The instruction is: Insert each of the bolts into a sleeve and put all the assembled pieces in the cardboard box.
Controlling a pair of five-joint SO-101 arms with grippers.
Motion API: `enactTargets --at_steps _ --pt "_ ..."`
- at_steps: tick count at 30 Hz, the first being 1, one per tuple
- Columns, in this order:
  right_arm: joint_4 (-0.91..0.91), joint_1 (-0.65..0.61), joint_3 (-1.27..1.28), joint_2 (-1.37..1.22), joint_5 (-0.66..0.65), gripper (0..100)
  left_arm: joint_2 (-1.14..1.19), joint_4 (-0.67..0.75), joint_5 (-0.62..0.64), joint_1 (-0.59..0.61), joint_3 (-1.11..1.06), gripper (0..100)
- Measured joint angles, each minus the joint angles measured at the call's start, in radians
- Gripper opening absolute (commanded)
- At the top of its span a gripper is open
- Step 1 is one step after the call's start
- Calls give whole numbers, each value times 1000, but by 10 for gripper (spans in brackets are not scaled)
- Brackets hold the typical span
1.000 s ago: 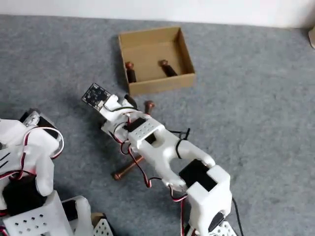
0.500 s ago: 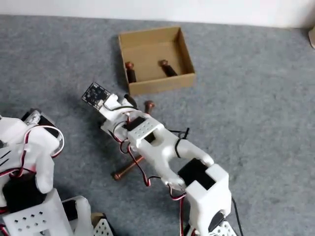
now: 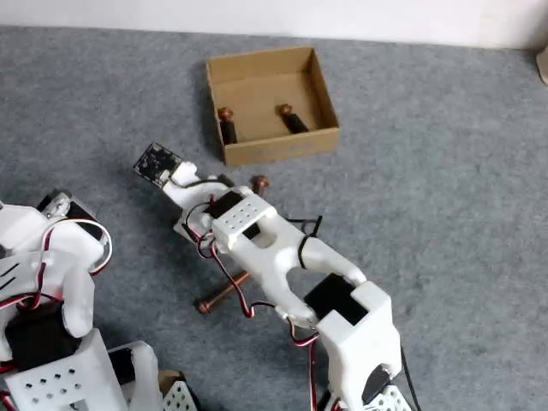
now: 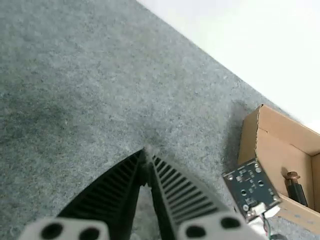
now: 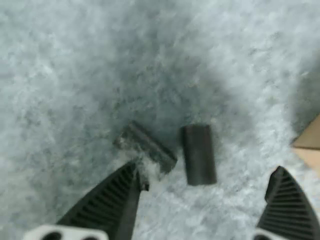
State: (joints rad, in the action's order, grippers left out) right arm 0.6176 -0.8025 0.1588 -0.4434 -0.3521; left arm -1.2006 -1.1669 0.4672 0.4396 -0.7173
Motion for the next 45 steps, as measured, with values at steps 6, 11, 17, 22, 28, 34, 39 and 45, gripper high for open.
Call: enactTargets --at_steps 6,11,17,22,28,34,39,45 --pt "68 29 -2 -9 -2 339 6 -2 0 0 0 11" --pt "92 48 -3 -17 0 339 6 0 -5 0 0 11" --pt "84 48 17 43 0 339 5 -2 0 0 0 11" --pt "77 52 21 97 52 339 6 -2 0 0 0 11" --pt "75 52 74 210 60 341 6 -2 0 0 0 11" --pt "54 43 98 267 60 342 6 -2 0 0 0 11" --pt "15 43 98 152 38 342 6 -2 0 0 0 11" --pt "43 43 -37 0 21 342 6 -2 -2 0 0 11"
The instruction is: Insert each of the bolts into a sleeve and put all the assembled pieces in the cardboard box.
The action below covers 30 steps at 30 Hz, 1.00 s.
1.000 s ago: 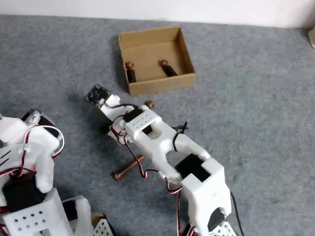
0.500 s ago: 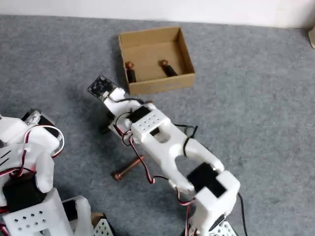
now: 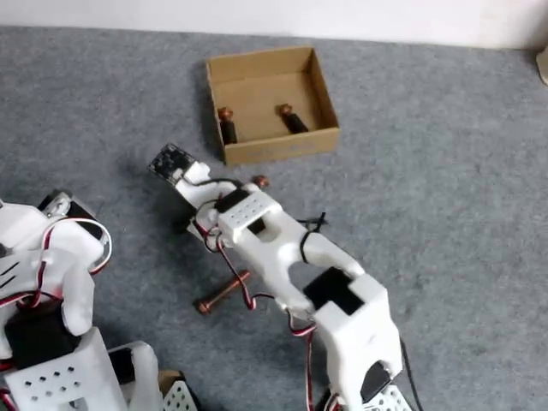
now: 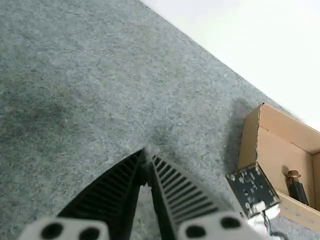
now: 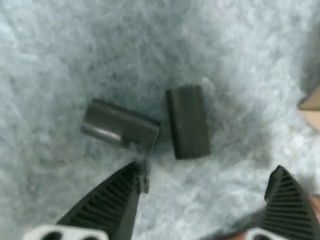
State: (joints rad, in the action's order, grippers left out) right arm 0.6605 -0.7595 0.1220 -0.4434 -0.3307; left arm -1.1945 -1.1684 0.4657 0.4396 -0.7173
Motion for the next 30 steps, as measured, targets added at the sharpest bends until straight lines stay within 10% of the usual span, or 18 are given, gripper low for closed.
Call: enactTargets --at_steps 30 --pt "32 0 -74 -43 0 132 -14 0 2 0 -3 11"
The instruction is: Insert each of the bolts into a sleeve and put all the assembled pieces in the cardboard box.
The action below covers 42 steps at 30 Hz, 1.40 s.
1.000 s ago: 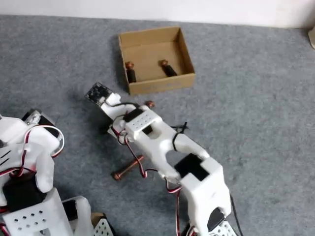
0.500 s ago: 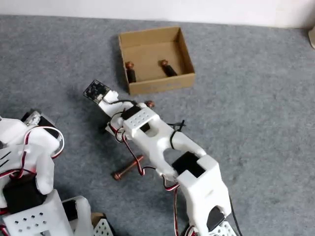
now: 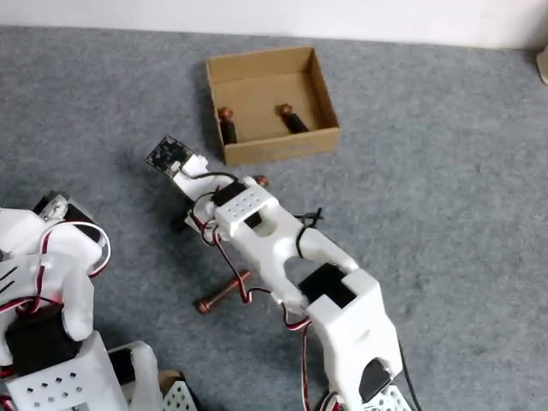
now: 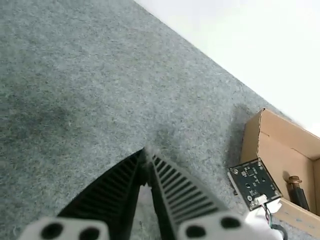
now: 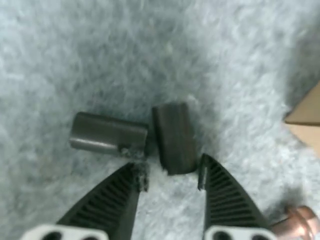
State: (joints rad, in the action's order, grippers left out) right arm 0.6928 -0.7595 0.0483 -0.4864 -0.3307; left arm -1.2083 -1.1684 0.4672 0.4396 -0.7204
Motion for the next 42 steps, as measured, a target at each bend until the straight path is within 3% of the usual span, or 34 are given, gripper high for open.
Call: enactTargets --at_steps 5,23,34,42 --pt "8 -8 -6 0 0 0 0 0 0 0 0 11" --pt "91 -11 35 57 3 4 14 0 0 0 0 11" --pt "101 -94 405 422 11 4 14 0 0 0 -2 11" --pt "101 63 646 747 11 4 14 0 0 -66 -29 11"
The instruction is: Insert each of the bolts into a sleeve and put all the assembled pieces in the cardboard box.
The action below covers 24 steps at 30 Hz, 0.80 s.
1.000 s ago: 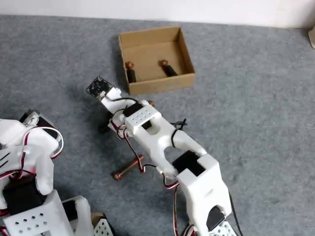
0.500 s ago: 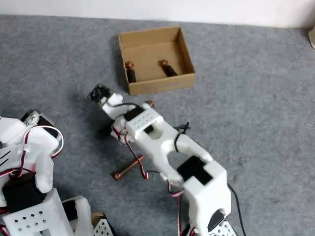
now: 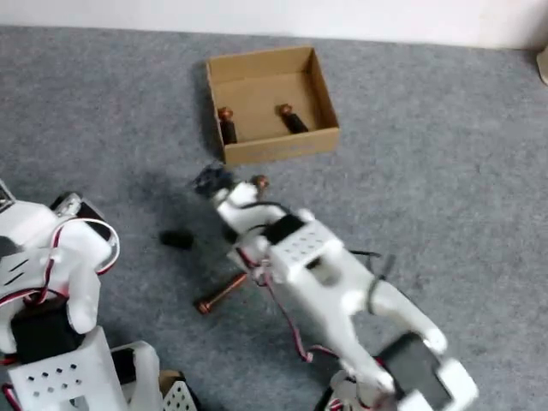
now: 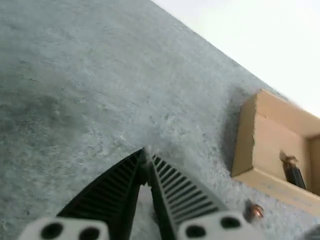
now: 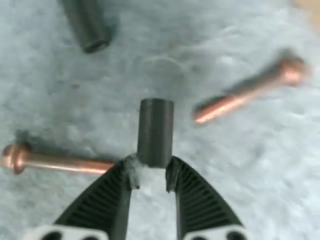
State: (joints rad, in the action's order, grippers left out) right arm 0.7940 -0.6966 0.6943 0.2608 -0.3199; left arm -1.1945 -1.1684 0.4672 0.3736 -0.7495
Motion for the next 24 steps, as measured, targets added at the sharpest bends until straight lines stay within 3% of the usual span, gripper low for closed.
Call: enactTargets --at_steps 7,17,24 --pt "0 158 161 341 0 4 0 51 0 -126 -107 11" --pt "0 400 606 689 -94 4 46 322 0 -497 -339 19" --pt "-97 408 885 919 -98 4 365 382 -3 -595 -284 299"
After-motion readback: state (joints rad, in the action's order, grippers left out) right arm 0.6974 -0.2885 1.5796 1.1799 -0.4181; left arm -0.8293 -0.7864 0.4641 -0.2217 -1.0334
